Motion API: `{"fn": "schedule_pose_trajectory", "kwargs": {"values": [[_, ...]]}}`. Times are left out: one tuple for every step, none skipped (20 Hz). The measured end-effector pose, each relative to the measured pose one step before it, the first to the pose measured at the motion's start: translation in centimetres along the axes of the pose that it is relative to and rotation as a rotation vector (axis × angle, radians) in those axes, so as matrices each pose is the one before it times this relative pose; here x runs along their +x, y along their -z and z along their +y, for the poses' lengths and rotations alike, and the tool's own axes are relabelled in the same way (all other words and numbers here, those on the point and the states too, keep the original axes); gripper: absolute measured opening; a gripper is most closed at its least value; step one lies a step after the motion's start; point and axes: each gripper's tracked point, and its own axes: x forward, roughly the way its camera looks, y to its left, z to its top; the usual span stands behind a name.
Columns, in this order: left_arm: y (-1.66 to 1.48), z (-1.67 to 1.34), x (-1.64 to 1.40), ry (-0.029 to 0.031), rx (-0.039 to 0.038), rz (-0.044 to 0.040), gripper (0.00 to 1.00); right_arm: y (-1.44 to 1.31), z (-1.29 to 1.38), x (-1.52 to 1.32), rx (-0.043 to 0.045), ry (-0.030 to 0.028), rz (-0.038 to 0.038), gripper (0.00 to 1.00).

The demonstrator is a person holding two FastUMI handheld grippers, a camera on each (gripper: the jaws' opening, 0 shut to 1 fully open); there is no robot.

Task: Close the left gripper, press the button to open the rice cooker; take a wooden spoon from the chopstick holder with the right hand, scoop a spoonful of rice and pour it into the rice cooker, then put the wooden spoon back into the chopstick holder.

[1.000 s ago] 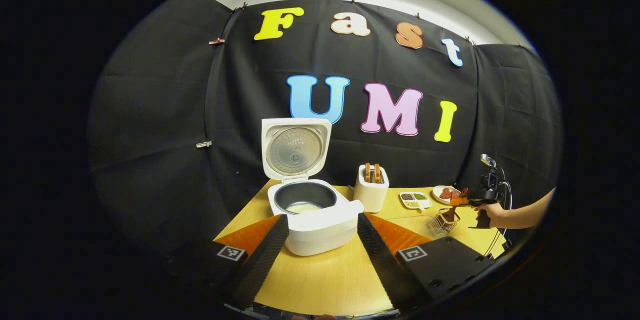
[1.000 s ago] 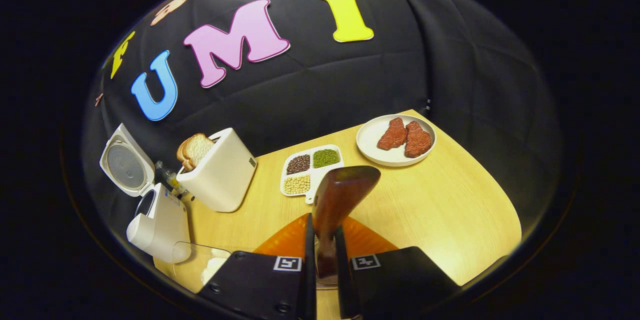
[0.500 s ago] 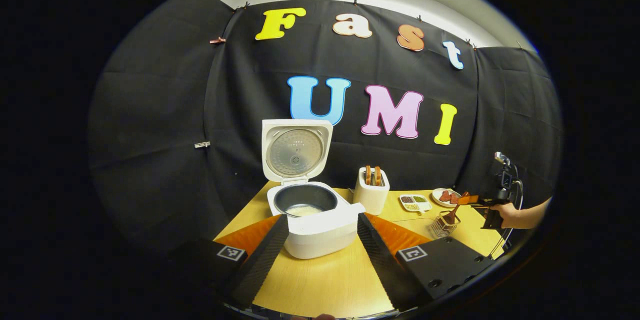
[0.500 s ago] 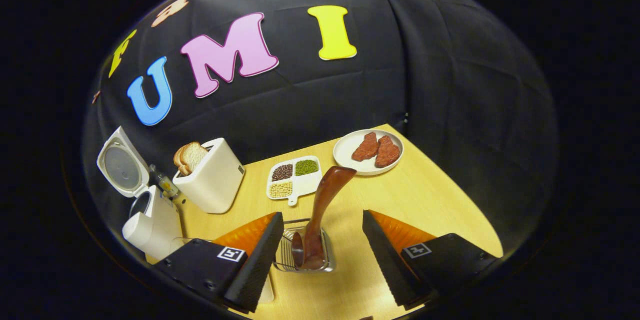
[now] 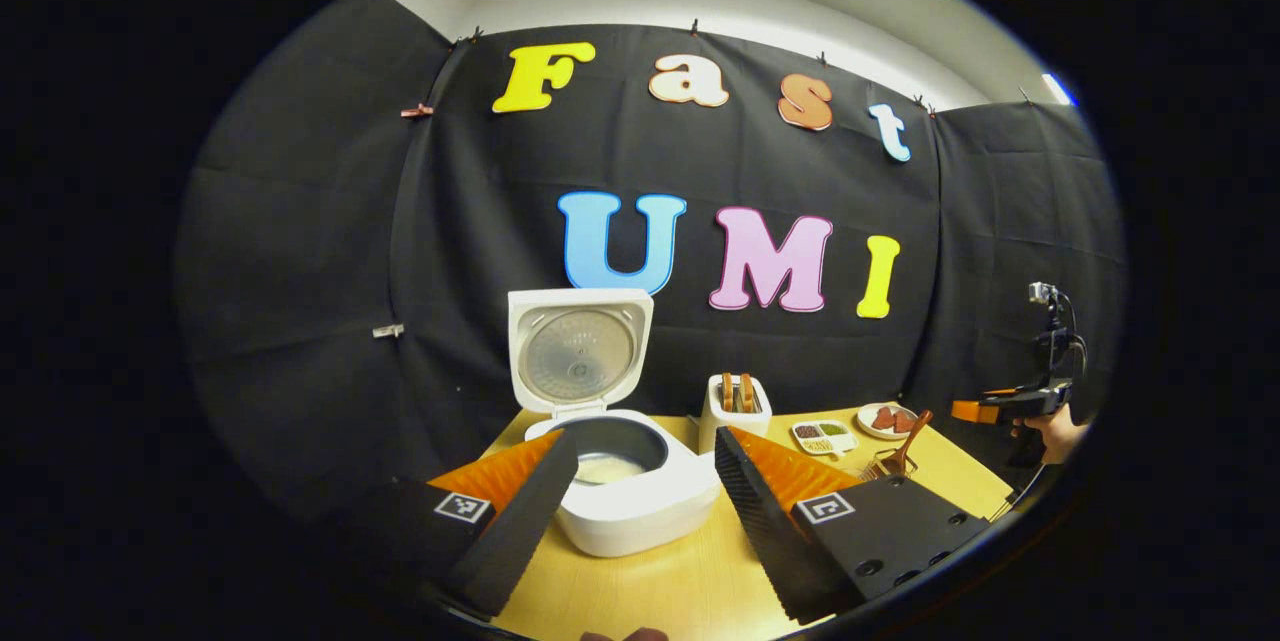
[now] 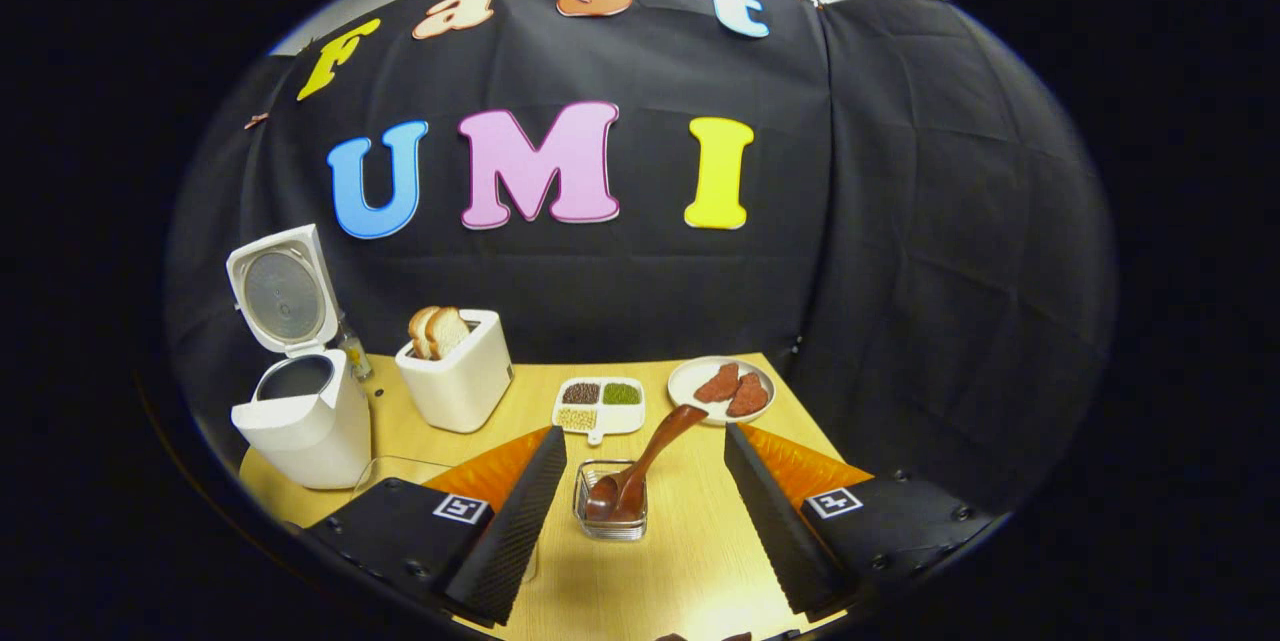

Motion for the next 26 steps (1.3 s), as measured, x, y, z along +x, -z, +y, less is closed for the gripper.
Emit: {"fn": "schedule_pose_trajectory", "kwargs": {"values": [[-0.829,0.048,0.531,0.00203,0.01405,-0.01858,0.95,-1.527,0.008,-0.681,0.01275,0.02093,-0.03755,1.00],[-1.061,0.156,0.619,0.00017,0.01270,-0.02041,0.95,-1.482,0.120,-0.792,0.01406,0.01735,-0.03147,0.99],[-1.067,0.161,0.693,0.00073,0.00802,-0.02354,0.95,-1.451,0.211,-0.727,0.00602,0.00667,-0.03315,0.99],[-1.075,0.101,0.828,0.00222,0.00351,-0.02338,0.95,-1.199,0.185,-0.437,-0.00038,0.00164,-0.03228,0.99],[-0.882,0.181,0.841,-0.00052,0.00246,-0.02281,0.95,-0.914,0.588,-0.436,-0.00679,-0.01266,-0.02030,0.99],[-0.858,0.402,0.999,-0.00677,0.00266,-0.01678,0.95,-0.954,0.640,-0.425,-0.01180,-0.01514,-0.02409,0.99],[-0.580,0.493,0.985,-0.00967,0.00172,-0.01669,0.95,-1.055,0.446,-0.243,-0.01807,-0.01128,-0.02950,1.00],[-0.808,0.353,0.972,-0.00304,0.00025,-0.02095,0.95,-1.249,0.295,-0.117,-0.01973,-0.00307,-0.03726,0.99],[-0.589,0.110,0.982,-0.00108,0.00346,-0.01749,0.95,-1.073,0.246,-0.157,-0.02672,-0.00137,-0.03262,0.99],[-0.510,0.318,1.082,-0.00137,0.00467,-0.01328,0.95,-0.603,0.123,-0.339,-0.02533,0.00549,-0.01638,0.99],[-0.389,0.363,1.185,-0.00214,0.00369,-0.01207,0.95,-0.727,-0.028,-0.360,-0.02025,0.01056,-0.01615,0.99],[-0.466,0.309,1.191,0.00017,-0.00096,-0.01292,0.95,-0.783,0.274,-0.299,-0.01188,0.00345,-0.01518,0.99],[-0.394,0.461,1.233,-0.00487,-0.00220,-0.01004,0.95,-0.648,0.415,-0.411,-0.00667,-0.00286,-0.01282,0.99],[-0.558,0.524,1.438,-0.00751,-0.00425,-0.01227,0.95,-0.619,0.419,-0.432,-0.00712,-0.00435,-0.01207,0.99],[-0.404,0.359,1.451,-0.00548,-0.00731,-0.00805,0.95,-0.574,0.297,-0.422,-0.00608,-0.00209,-0.01018,0.99],[-0.526,0.468,1.407,-0.00578,-0.00886,-0.00722,0.95,-0.420,0.266,-0.223,-0.00778,-0.00179,-0.00991,0.98],[-0.463,0.286,1.354,-0.00467,-0.00677,-0.01133,0.95,-0.361,0.263,-0.369,-0.01291,-0.00244,-0.00587,0.98],[-0.492,0.197,1.387,-0.00142,-0.00351,-0.00940,0.95,-0.367,0.119,-0.300,-0.01537,0.00181,-0.00818,0.98],[-0.271,0.259,1.351,-0.00143,-0.00153,-0.00882,0.95,-0.116,0.199,-0.237,-0.01327,0.00207,-0.00012,0.98],[-0.083,0.204,1.301,0.00010,0.00133,-0.00394,0.95,-0.078,0.188,-0.334,-0.00466,0.00097,0.00327,0.98],[0.232,0.087,1.326,-0.00053,0.00118,0.00265,0.95,-0.044,0.199,-0.299,0.00459,-0.00016,0.00499,0.97],[0.263,0.168,1.283,-0.00185,0.00105,0.00440,0.95,-0.099,0.140,-0.321,0.00964,0.00076,0.00505,0.97],[0.471,0.198,1.205,-0.00127,0.00024,0.00659,0.95,-0.089,0.006,-0.385,0.00642,0.00566,0.00187,0.97],[0.499,0.086,1.203,0.00088,0.00414,0.00663,0.95,0.056,-0.039,-0.344,0.00139,0.00414,0.00162,0.97],[0.600,0.241,1.138,-0.00235,0.00985,0.00741,0.95,-0.021,0.011,-0.508,-0.00604,0.00472,0.00080,0.97],[0.714,0.351,1.140,-0.00635,0.00947,0.01130,0.95,0.023,-0.189,-0.394,-0.00983,0.00819,0.00180,0.97]]}}
